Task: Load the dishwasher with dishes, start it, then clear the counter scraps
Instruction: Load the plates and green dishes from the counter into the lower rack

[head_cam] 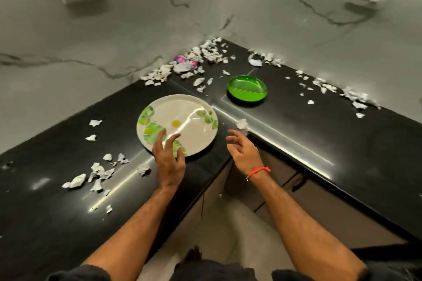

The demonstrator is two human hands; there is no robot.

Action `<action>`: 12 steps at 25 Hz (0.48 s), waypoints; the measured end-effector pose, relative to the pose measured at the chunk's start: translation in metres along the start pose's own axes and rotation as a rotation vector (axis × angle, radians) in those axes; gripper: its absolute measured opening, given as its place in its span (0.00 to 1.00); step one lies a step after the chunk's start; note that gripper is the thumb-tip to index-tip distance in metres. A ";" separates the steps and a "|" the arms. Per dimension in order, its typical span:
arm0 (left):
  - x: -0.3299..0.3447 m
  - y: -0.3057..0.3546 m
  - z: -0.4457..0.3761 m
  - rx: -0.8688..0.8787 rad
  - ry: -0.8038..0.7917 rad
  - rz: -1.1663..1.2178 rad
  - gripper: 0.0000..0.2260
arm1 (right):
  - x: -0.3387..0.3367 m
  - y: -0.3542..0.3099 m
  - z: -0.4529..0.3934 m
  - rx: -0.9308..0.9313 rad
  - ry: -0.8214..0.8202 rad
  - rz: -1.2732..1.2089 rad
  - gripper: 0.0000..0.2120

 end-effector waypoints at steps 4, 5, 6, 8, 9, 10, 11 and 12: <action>-0.009 -0.073 -0.008 -0.248 -0.024 0.025 0.29 | 0.048 0.011 -0.028 0.206 0.011 -0.020 0.30; -0.007 -0.083 -0.006 -0.284 -0.049 0.043 0.30 | 0.057 0.018 -0.034 0.268 0.025 -0.036 0.33; -0.003 -0.088 -0.004 -0.301 -0.063 0.042 0.31 | 0.063 0.025 -0.038 0.325 0.042 -0.043 0.36; 0.002 -0.089 -0.002 -0.316 -0.068 0.005 0.30 | 0.067 0.040 -0.043 0.425 0.088 -0.040 0.38; 0.003 -0.087 -0.001 -0.310 -0.061 -0.015 0.30 | 0.066 0.046 -0.044 0.452 0.119 -0.030 0.38; 0.003 -0.085 -0.001 -0.296 -0.050 -0.030 0.29 | 0.065 0.050 -0.047 0.468 0.145 -0.019 0.38; 0.002 -0.083 0.000 -0.277 -0.039 -0.043 0.29 | 0.064 0.052 -0.051 0.485 0.160 -0.020 0.38; 0.002 -0.081 0.000 -0.259 -0.034 -0.054 0.28 | 0.065 0.054 -0.055 0.495 0.160 -0.039 0.38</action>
Point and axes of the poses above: each hand's wrist, its own z-axis away from the middle knuckle, its own x-axis out of the palm, y = z × x, the point moved 6 cm from there along -z, towards the middle knuckle, and after that the axes turned 5 degrees about -z, right-handed, at the moved point
